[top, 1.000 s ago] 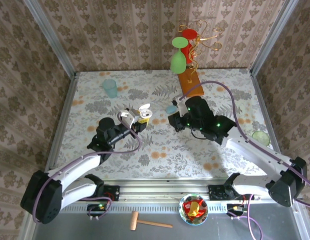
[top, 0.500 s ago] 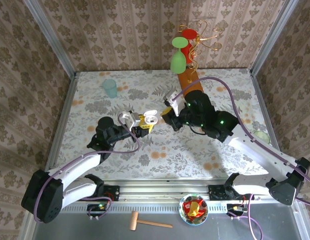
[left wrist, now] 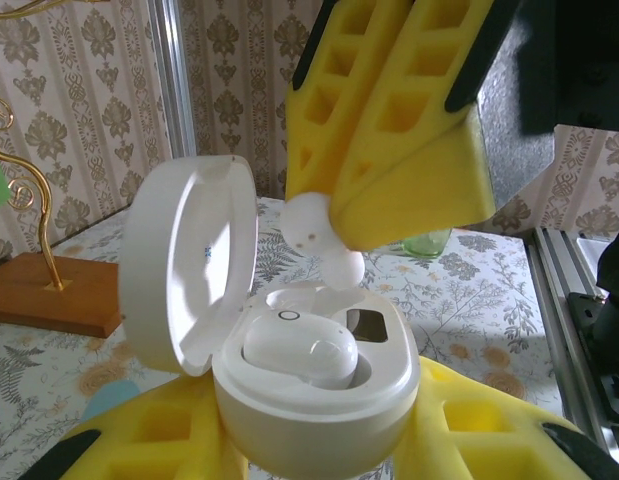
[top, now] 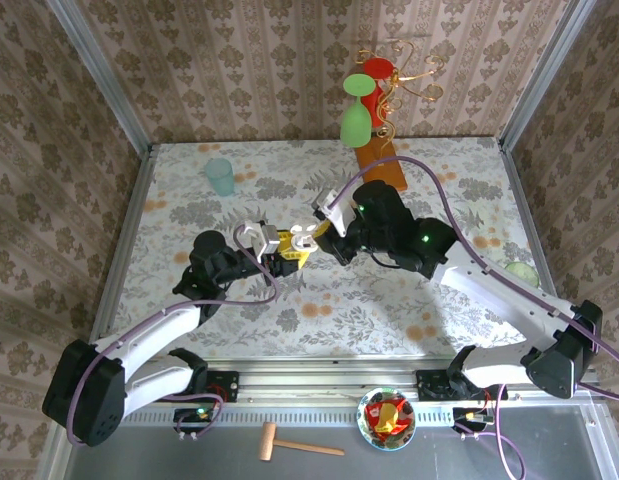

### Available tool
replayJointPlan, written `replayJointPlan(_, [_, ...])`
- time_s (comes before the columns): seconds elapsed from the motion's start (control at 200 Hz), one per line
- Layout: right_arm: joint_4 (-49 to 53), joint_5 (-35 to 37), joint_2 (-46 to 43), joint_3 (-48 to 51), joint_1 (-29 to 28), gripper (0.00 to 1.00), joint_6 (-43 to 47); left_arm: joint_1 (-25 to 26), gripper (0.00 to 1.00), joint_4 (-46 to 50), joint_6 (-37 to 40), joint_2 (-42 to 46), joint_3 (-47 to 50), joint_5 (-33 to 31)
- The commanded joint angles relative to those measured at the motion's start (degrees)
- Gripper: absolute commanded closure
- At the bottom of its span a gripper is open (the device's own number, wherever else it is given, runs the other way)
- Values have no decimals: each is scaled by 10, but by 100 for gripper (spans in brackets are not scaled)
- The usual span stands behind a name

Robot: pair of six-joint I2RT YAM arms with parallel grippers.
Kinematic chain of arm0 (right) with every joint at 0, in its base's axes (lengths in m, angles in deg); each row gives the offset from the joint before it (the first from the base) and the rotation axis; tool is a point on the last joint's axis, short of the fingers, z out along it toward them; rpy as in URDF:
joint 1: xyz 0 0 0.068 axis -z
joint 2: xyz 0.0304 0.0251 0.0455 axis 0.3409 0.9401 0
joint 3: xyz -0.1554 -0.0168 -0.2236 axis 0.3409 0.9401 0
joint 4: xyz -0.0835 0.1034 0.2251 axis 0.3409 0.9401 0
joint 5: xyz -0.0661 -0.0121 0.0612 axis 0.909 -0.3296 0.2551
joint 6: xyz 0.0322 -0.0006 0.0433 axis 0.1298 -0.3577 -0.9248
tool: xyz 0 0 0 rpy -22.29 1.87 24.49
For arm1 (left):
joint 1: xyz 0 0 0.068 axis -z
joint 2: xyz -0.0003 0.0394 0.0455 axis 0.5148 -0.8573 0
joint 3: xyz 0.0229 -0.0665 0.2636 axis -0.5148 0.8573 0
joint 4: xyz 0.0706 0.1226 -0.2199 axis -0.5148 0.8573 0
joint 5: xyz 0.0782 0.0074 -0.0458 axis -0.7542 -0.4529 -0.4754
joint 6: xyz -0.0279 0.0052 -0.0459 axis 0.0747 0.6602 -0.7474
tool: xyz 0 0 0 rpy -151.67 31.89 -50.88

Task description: Insert wireless bluetooth earbuds into charging case

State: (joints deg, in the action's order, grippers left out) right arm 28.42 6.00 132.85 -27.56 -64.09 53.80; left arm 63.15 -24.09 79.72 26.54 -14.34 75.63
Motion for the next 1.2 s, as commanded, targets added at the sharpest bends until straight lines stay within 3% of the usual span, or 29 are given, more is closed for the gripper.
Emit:
replayJointPlan(0.0, [14,-12,6,-13,-3,91,16,-3,78,-25,-12,9,-20,16])
replayJointPlan(0.555, [18,-19,20,0,-5,89,24,-2,78,-39,-19,3,-20,12])
replayJointPlan(0.825, [3,-5,-24,1,-2,63,-16,-2,78,-41,-9,-2,-19,9])
replayJointPlan(0.915, [-22,-19,-43,9,4,58,-38,-2,78,-47,-1,-7,-17,12])
replayJointPlan(1.06, [-73,-21,-58,21,17,49,-106,-2,78,-51,14,-11,-14,15])
replayJointPlan(1.195, [-82,4,-33,-2,31,32,-188,-1,78,-51,27,-9,-13,23])
